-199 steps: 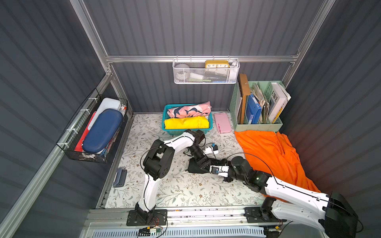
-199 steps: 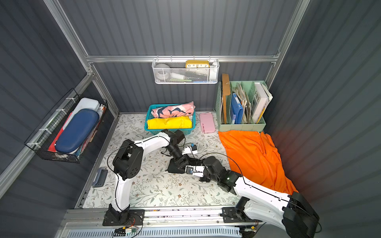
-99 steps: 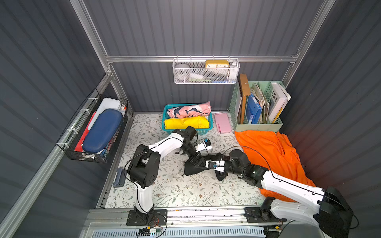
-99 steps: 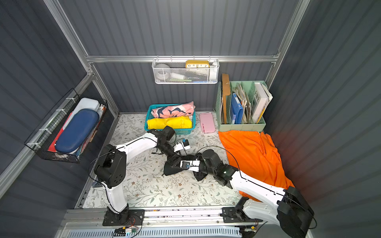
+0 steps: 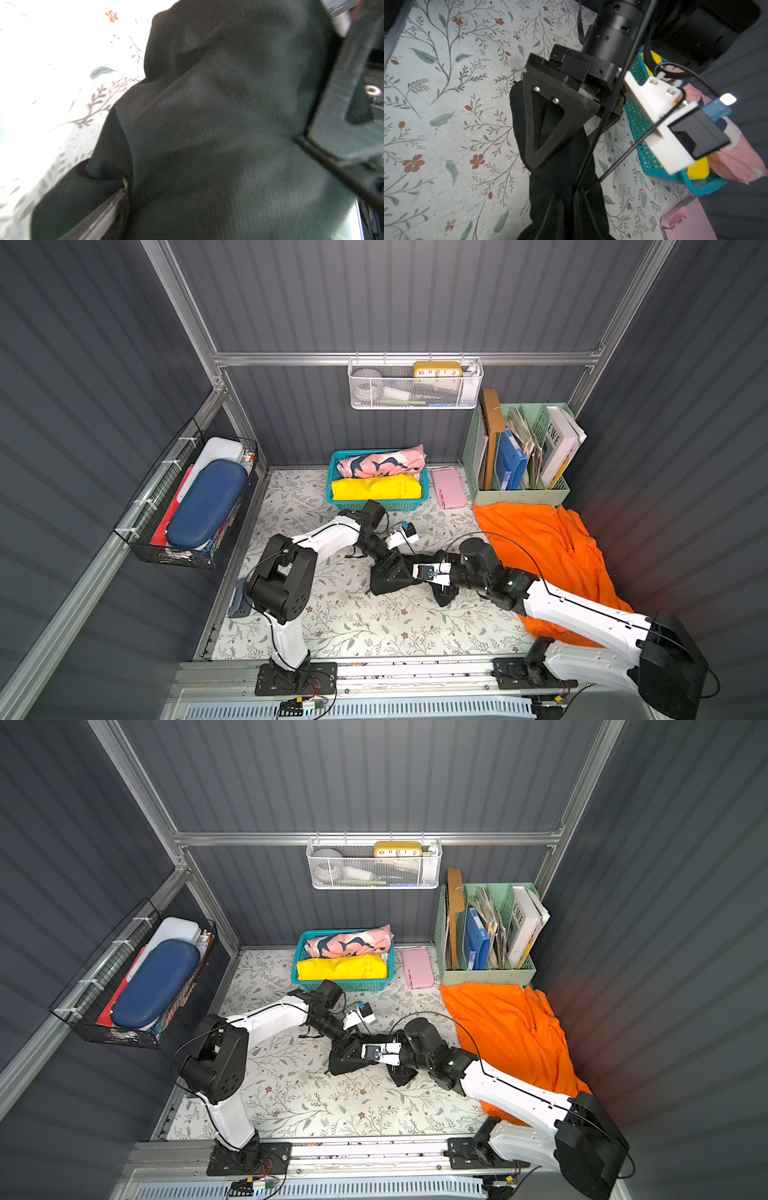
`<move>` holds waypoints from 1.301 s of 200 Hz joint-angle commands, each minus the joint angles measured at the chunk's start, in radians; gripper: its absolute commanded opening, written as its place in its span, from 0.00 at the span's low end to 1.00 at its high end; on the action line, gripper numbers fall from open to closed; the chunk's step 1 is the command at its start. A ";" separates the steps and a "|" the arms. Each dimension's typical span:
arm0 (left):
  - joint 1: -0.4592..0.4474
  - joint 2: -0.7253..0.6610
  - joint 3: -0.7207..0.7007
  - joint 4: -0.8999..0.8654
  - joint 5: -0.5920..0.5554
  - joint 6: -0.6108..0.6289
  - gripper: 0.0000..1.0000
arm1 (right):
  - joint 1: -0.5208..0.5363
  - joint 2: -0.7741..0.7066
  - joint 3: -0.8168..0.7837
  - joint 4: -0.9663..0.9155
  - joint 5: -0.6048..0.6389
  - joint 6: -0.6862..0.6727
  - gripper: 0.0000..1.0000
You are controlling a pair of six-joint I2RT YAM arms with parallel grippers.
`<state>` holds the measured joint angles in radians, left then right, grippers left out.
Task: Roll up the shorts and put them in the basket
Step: Roll the shorts at the center of the board, then pick up the shorts from the center of the board.
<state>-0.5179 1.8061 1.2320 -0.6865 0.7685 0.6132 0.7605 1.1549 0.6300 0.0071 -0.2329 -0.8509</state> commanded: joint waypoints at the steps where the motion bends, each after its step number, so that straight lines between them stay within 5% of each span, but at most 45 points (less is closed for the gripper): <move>1: 0.130 -0.176 0.017 0.062 0.064 0.020 1.00 | -0.024 0.088 -0.120 -0.597 0.102 0.024 0.00; 67: 0.211 -0.336 -0.087 0.147 0.178 0.022 1.00 | -0.052 0.118 -0.080 -0.675 0.076 0.047 0.00; 175: 0.272 -0.378 -0.074 0.139 0.257 0.049 1.00 | -0.092 0.140 -0.071 -0.614 0.081 0.031 0.00; 260: 0.182 -0.516 -0.147 0.255 0.065 0.040 1.00 | -0.201 0.136 0.085 -0.678 -0.222 0.081 0.00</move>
<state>-0.3157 1.3289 1.1057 -0.4633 0.8864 0.6464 0.5800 1.2800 0.6491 -0.5884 -0.3077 -0.8032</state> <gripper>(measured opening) 0.997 0.086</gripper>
